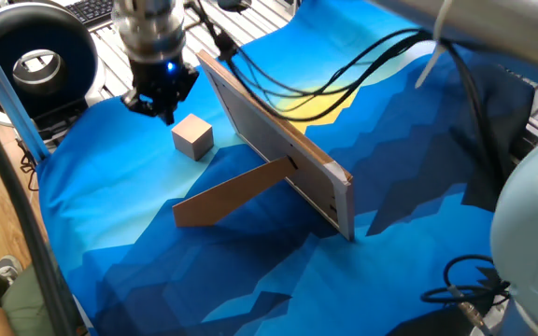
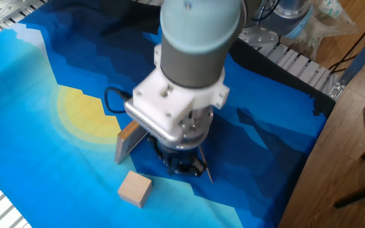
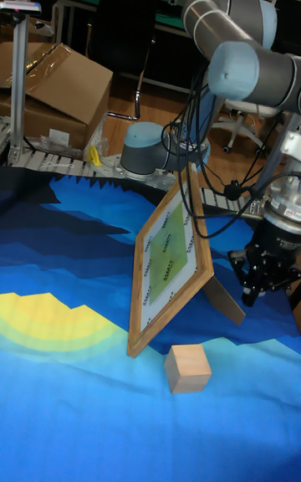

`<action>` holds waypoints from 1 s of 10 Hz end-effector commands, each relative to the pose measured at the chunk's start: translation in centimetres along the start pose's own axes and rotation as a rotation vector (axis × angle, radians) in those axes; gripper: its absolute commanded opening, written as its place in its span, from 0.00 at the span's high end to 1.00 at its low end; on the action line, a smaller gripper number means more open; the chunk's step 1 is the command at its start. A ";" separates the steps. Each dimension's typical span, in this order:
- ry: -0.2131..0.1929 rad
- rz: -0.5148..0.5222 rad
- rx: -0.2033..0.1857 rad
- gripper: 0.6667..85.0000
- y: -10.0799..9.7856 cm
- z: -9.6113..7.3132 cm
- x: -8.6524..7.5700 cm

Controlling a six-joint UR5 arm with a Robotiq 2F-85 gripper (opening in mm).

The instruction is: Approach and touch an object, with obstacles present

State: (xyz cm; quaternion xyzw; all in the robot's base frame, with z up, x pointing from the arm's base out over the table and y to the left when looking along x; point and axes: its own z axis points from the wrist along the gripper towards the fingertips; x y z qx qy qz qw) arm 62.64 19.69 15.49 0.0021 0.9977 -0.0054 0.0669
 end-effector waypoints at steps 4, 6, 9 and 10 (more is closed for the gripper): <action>0.100 0.009 0.018 1.00 -0.4 0.9 2.6; 0.117 0.042 -0.061 1.00 1.8 0.8 3.0; 0.049 0.033 -0.061 1.00 3.1 5.3 -0.8; 0.041 0.023 -0.057 1.00 3.2 7.1 -1.8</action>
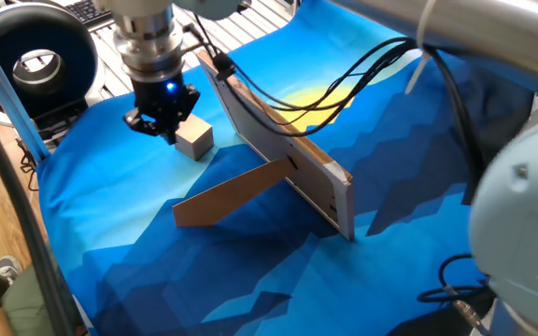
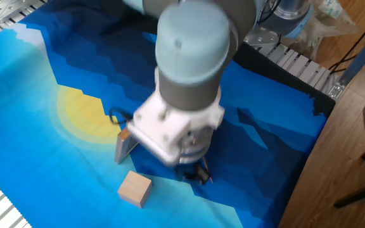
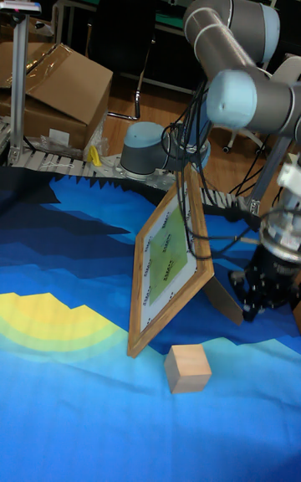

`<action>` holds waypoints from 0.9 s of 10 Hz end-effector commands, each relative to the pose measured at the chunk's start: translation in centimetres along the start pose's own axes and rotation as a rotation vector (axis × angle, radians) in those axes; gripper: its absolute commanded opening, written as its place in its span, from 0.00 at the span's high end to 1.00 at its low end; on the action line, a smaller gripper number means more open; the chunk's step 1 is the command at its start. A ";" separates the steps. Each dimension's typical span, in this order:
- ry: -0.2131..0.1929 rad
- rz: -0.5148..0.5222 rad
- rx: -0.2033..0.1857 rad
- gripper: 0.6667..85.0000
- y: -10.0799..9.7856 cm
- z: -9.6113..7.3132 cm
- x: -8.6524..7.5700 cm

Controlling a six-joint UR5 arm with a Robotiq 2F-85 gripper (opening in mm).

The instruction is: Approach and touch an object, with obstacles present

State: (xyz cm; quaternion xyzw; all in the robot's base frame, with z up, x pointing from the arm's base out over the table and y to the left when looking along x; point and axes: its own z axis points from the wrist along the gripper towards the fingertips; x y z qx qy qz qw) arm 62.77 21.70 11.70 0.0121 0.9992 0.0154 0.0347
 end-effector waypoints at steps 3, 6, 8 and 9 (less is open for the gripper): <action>-0.028 -0.017 0.012 1.00 0.2 5.4 -3.4; -0.043 -0.043 0.035 1.00 -1.0 7.2 -4.6; -0.057 -0.051 0.030 1.00 -1.2 8.5 -5.3; -0.054 -0.059 0.046 1.00 -1.8 8.7 -5.4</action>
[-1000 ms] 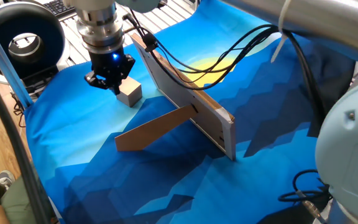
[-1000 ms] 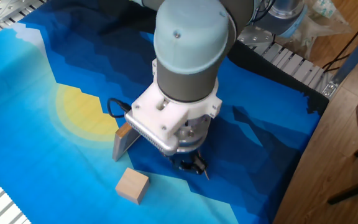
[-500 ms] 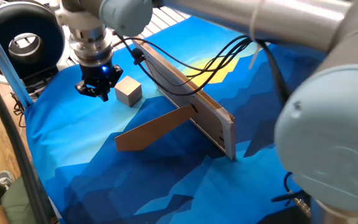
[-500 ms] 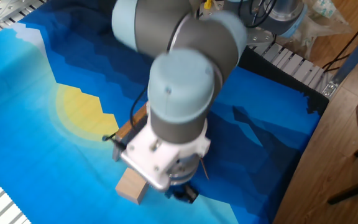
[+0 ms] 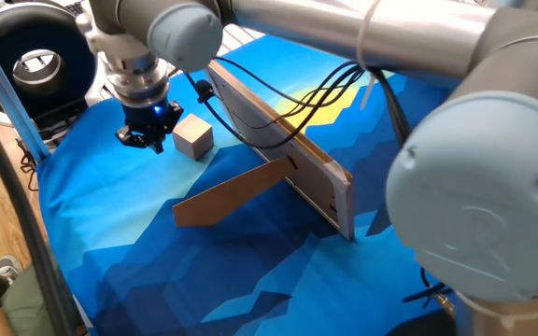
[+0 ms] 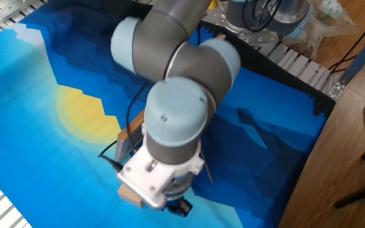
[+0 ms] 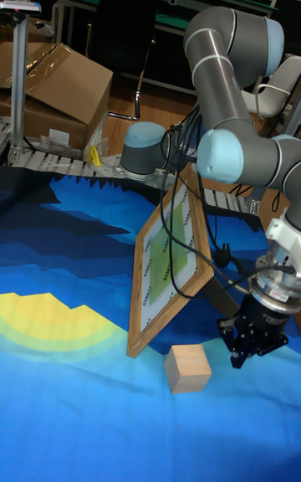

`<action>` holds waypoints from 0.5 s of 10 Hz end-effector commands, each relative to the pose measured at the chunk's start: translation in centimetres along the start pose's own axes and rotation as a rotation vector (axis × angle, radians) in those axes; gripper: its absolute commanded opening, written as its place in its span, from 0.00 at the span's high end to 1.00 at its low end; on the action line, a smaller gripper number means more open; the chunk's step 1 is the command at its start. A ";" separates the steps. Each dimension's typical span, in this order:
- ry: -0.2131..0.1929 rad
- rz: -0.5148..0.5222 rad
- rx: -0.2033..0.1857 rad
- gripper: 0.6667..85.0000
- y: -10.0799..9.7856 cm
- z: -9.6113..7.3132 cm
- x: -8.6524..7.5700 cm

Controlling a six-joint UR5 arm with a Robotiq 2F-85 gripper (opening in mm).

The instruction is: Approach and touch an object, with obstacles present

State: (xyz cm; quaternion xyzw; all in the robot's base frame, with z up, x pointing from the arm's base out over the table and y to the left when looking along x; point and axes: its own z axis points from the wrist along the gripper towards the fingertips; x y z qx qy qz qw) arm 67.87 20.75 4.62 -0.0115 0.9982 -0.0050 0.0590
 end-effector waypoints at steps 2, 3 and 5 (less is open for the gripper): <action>-0.005 -0.019 0.013 1.00 -1.1 1.5 -0.8; -0.006 -0.023 0.015 1.00 -1.3 1.8 -0.8; -0.004 -0.034 0.033 1.00 -2.2 2.0 -0.8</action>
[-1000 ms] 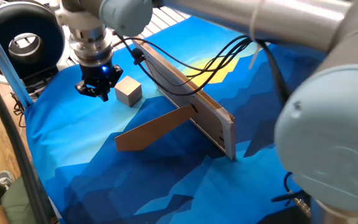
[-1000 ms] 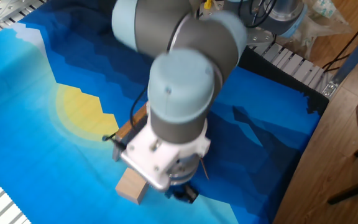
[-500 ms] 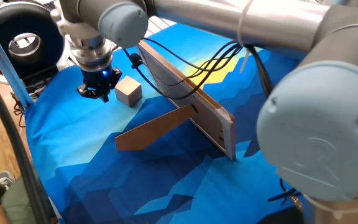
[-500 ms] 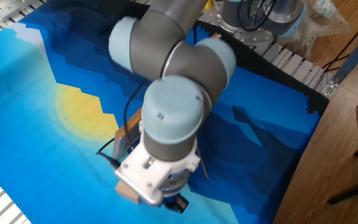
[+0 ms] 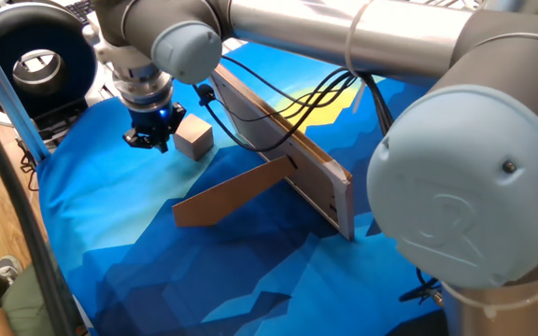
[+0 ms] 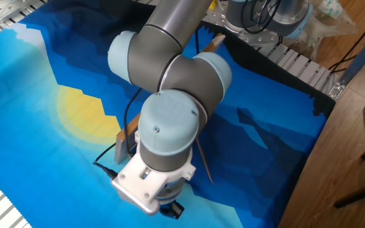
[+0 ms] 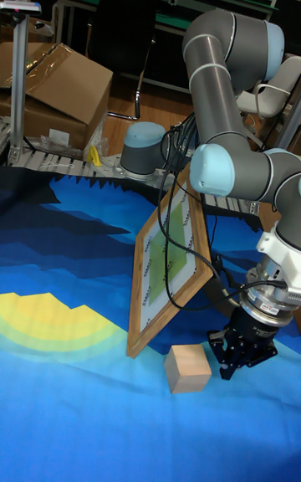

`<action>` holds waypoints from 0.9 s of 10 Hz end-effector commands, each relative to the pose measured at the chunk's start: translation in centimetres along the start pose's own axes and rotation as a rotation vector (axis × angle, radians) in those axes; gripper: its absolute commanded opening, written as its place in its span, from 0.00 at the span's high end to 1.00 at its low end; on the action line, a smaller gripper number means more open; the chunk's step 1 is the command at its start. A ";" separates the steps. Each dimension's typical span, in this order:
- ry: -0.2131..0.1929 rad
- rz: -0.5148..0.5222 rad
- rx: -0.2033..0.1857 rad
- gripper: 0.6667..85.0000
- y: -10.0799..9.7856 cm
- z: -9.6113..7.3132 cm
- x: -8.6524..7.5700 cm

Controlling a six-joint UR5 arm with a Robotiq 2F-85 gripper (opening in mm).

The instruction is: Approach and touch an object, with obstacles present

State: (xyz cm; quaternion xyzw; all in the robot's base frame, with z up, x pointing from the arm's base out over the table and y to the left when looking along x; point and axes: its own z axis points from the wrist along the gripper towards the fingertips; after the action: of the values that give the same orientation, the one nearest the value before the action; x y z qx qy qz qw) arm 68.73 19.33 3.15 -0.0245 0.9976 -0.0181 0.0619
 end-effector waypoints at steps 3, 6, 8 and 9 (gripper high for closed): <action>0.013 -0.029 0.044 1.00 -2.1 0.2 0.0; 0.024 -0.068 0.112 1.00 -4.1 0.1 0.3; 0.026 -0.077 0.129 1.00 -4.6 0.0 0.2; 0.027 -0.081 0.138 1.00 -4.9 -0.1 0.2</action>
State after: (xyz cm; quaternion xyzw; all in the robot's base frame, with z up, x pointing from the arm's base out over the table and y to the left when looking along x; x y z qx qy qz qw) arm 68.73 15.31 3.15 -0.0559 0.9940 -0.0779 0.0525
